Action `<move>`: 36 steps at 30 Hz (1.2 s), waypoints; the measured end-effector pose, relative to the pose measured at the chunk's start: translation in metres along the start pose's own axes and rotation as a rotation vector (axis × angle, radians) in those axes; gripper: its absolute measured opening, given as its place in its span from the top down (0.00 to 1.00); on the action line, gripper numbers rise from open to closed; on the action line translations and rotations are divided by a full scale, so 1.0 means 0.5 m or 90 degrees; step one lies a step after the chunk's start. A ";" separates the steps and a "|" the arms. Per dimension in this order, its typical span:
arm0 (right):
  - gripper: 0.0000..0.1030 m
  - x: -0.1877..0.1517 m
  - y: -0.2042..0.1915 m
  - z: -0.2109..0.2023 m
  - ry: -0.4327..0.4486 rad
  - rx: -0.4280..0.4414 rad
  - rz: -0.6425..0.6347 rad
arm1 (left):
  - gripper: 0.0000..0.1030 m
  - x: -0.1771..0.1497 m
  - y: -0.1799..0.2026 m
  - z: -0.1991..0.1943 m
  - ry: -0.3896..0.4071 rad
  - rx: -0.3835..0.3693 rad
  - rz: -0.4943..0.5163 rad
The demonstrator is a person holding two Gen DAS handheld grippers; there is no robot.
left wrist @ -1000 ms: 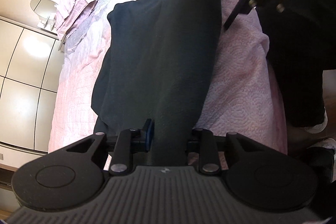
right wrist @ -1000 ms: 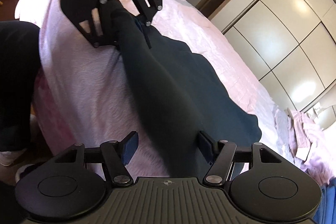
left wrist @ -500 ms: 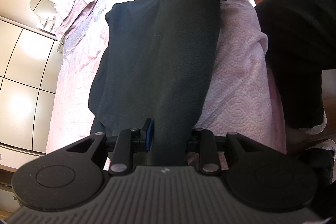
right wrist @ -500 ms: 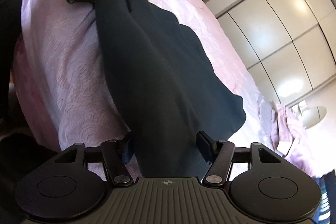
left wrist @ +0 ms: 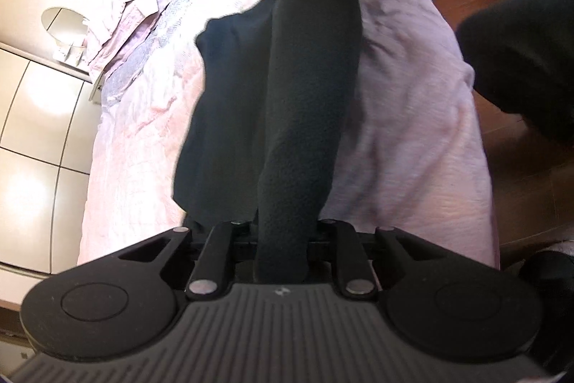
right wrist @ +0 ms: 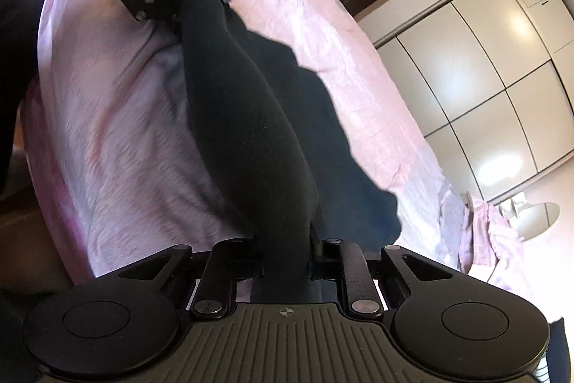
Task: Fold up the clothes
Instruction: 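Lift the folded sweater with both tools and carry it to the clothes stack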
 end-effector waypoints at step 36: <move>0.85 -0.006 0.672 -0.660 -0.319 -0.181 0.288 | 0.86 0.673 -0.535 -0.399 0.353 -0.053 0.266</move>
Point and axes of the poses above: each gripper's, at about its wrist camera, not at the fingertips, and z roughly the way its jaws point, y to its right, x to its top, the point moved 10 cm from there along z, roughly the way its jaws point, and after that the axes turned 5 degrees about -y, right-handed, at the moved point
